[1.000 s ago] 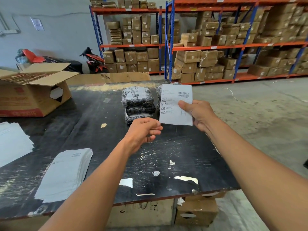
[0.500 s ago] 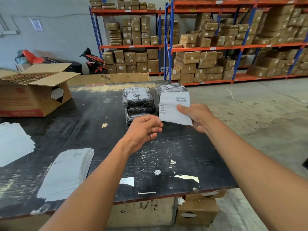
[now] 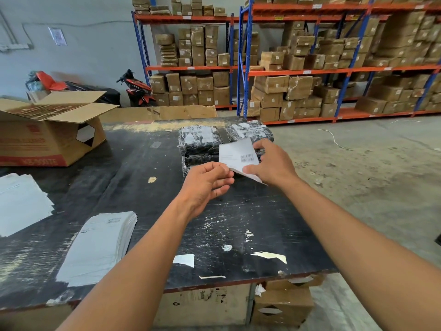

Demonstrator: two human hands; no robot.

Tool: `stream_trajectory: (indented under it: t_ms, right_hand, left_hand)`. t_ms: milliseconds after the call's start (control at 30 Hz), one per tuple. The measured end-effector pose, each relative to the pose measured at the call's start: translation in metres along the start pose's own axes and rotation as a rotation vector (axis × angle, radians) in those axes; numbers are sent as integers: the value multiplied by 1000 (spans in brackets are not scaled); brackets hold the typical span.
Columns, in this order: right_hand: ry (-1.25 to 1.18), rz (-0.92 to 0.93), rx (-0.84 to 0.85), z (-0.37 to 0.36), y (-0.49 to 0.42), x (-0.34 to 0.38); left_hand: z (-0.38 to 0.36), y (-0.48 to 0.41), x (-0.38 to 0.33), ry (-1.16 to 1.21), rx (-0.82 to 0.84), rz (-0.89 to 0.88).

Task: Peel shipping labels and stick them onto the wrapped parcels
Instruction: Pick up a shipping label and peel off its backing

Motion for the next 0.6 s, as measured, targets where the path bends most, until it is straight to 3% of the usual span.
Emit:
stream_trajectory:
  t_ms: [200,600]
  right_hand:
    - [-168,161,-60,23,14,30]
    - [-213,300,83,16,25,34]
  left_hand:
    - [2,0,2,15,-45,3]
    - [-1,0,4,13,-45,12]
Point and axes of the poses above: each hand's wrist, its own y-axis away from the middle knuckle, its own z-axis out of the back of the hand, x = y × z, the point moved 5 cm from there along -y, towards the middle knuckle, and after that the axes turned 6 degrees about -z, right-handed, at the moved point
